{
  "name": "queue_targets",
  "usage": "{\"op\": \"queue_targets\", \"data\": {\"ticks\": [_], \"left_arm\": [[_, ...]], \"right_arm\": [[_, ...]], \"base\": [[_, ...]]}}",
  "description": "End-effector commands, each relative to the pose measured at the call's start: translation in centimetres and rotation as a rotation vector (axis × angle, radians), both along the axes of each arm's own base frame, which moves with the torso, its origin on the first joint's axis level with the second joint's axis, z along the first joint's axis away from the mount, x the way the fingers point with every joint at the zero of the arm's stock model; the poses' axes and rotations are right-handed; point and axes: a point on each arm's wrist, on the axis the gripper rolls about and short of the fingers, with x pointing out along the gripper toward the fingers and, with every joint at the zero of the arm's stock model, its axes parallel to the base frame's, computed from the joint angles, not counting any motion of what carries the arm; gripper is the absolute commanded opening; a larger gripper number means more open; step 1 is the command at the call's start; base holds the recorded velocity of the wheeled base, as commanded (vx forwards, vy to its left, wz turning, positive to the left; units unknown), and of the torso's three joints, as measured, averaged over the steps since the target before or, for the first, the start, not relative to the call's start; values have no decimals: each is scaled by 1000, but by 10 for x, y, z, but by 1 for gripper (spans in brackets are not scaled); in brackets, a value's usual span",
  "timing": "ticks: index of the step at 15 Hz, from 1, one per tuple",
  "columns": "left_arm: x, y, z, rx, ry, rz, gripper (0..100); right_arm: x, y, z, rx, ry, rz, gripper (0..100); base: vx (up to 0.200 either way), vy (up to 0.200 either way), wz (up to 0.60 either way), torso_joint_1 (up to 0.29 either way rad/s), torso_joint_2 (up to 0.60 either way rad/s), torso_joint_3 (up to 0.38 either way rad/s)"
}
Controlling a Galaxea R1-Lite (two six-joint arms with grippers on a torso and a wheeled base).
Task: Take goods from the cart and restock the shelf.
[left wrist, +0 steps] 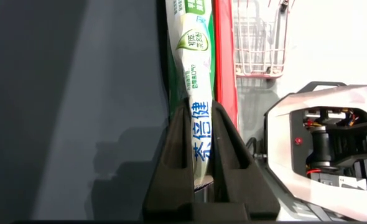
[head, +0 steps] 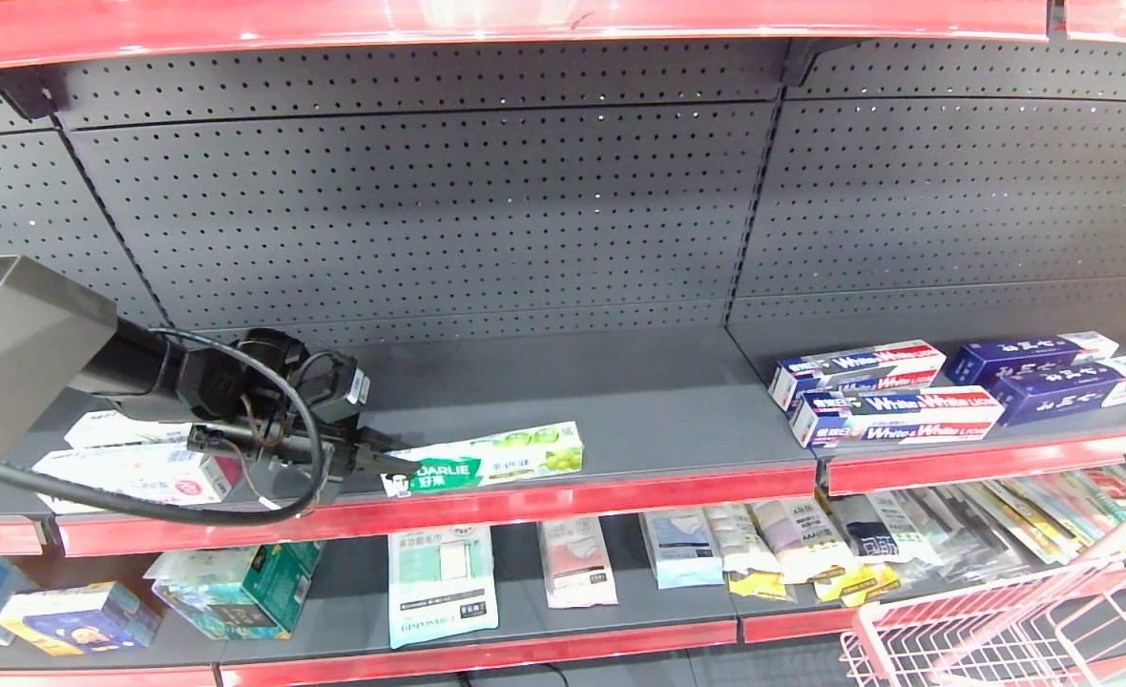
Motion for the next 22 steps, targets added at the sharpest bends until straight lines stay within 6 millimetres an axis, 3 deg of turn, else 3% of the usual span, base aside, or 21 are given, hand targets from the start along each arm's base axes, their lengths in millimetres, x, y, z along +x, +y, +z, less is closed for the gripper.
{"op": "queue_targets", "data": {"ticks": [1, 2, 3, 8, 12, 22], "left_arm": [[0, 1, 0, 1, 1, 3, 0], [0, 1, -1, 2, 2, 2, 0], [0, 1, 0, 2, -1, 2, 100], [0, 1, 3, -2, 12, 13, 100], [-4, 23, 19, -15, 19, 94, 100], [-21, 31, 92, -145, 177, 325, 100]], "right_arm": [[0, 0, 0, 0, 0, 0, 0], [0, 0, 0, 0, 0, 1, 0], [0, 0, 0, 0, 0, 0, 0], [0, 0, 0, 1, 0, 0, 0], [0, 0, 0, 3, 0, 0, 0], [0, 0, 0, 19, -2, -1, 0]], "base": [[0, 0, 0, 0, 0, 0], [0, 0, 0, 0, 0, 0], [0, 0, 0, 0, 0, 0], [0, 0, 0, 0, 0, 0], [0, 0, 0, 0, 0, 0], [0, 0, 0, 0, 0, 0]]}}
